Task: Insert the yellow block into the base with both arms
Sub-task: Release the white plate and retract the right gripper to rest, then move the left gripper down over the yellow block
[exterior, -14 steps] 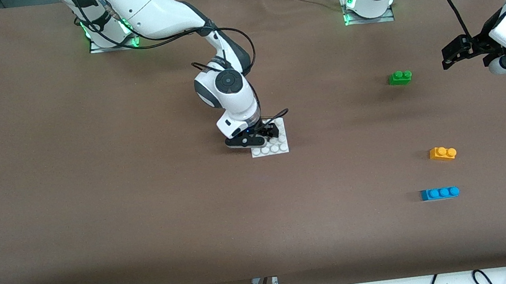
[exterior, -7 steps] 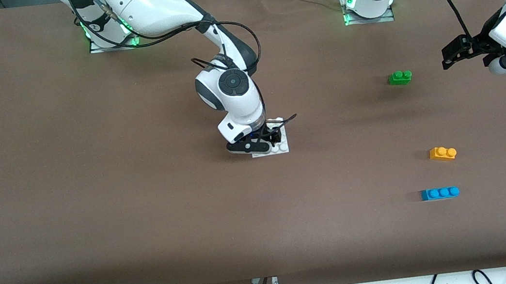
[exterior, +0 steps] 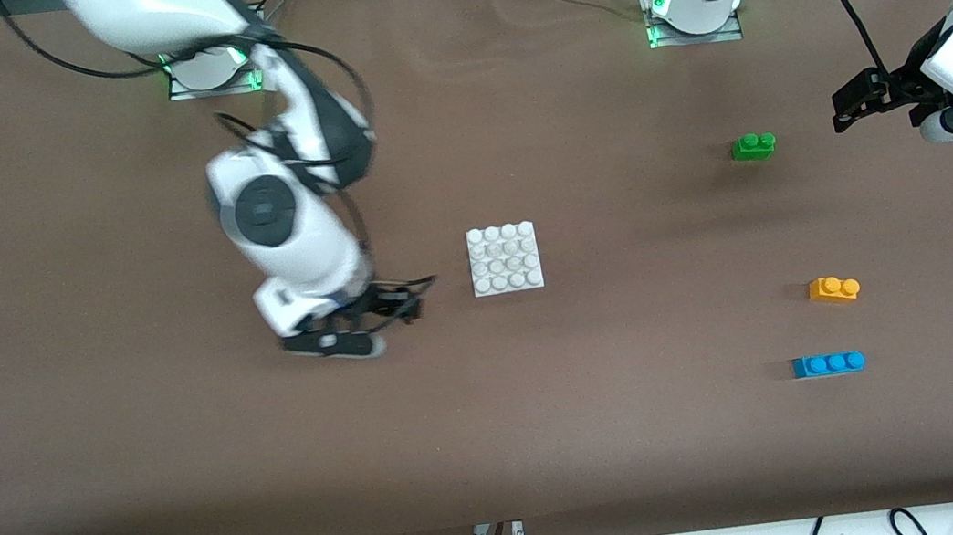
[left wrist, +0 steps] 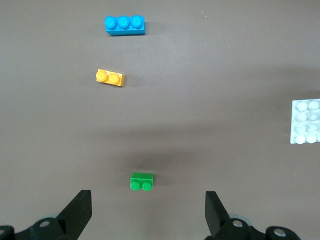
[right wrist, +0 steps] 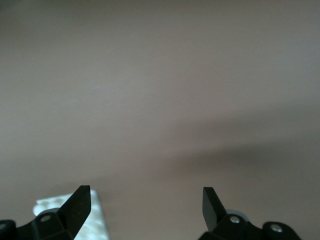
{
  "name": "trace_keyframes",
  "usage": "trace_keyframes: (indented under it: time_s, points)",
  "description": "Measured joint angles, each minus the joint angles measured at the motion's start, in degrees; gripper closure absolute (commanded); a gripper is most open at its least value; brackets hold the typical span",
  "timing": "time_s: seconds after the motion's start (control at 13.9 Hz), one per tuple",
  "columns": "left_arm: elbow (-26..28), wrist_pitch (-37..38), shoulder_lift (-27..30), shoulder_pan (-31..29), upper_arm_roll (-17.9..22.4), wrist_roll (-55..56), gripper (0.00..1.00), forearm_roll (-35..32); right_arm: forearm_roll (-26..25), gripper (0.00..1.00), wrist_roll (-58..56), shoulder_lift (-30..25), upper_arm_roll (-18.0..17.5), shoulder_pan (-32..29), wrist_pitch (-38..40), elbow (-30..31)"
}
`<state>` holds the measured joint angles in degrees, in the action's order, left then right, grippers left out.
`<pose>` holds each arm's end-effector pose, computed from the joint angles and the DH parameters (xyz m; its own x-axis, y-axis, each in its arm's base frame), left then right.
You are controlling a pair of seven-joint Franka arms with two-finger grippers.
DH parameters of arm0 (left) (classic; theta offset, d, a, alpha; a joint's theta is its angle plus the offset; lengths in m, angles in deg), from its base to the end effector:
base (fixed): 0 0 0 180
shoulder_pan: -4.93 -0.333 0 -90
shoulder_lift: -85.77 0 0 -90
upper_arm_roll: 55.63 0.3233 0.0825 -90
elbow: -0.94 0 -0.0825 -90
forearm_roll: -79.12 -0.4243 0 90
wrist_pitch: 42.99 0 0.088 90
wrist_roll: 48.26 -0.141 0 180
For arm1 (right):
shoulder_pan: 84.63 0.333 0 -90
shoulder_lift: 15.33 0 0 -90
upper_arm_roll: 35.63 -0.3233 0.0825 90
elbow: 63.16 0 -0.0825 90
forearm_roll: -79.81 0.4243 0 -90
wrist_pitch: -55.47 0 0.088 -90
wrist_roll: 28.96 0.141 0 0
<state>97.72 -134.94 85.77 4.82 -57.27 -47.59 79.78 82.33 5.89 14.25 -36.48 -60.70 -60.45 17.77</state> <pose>0.5891 -0.0173 0.5402 0.9963 -0.0145 -0.0843 -0.0137 -0.9999 0.0105 0.6878 0.3199 0.3701 0.9793 -0.1962 0.0493 -0.1910 -0.9771 -0.0934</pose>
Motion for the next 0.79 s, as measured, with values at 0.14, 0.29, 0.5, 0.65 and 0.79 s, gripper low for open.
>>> trace_keyframes:
  time_s: [0.14, 0.29, 0.5, 0.65, 0.79]
  points:
    - [0.0, 0.0, -0.5, 0.0, 0.0, 0.0, 0.00, 0.0, 0.1, 0.01, -8.8, -9.8, -0.8, -7.0, 5.3, 6.7]
    - [0.0, 0.0, -0.9, 0.0, 0.0, 0.0, 0.00, 0.0, 0.1, 0.01, -14.3, -19.2, -1.0, -11.8, 12.8, 11.9]
    - [-0.2, 0.0, -1.1, 0.0, 0.0, 0.0, 0.00, 0.0, 0.1, 0.01, -23.0, -29.5, -1.2, -17.1, 22.9, 14.7]
    - [-0.3, 0.0, -1.3, 0.0, 0.0, -0.1, 0.00, 0.0, 0.1, 0.01, -26.4, -33.1, -1.2, -19.4, 26.3, 15.7]
    - [-0.3, 0.0, -1.9, 0.0, 0.0, -0.2, 0.00, 0.0, 0.1, 0.01, -28.8, -33.7, -0.9, -20.0, 27.1, 16.2]
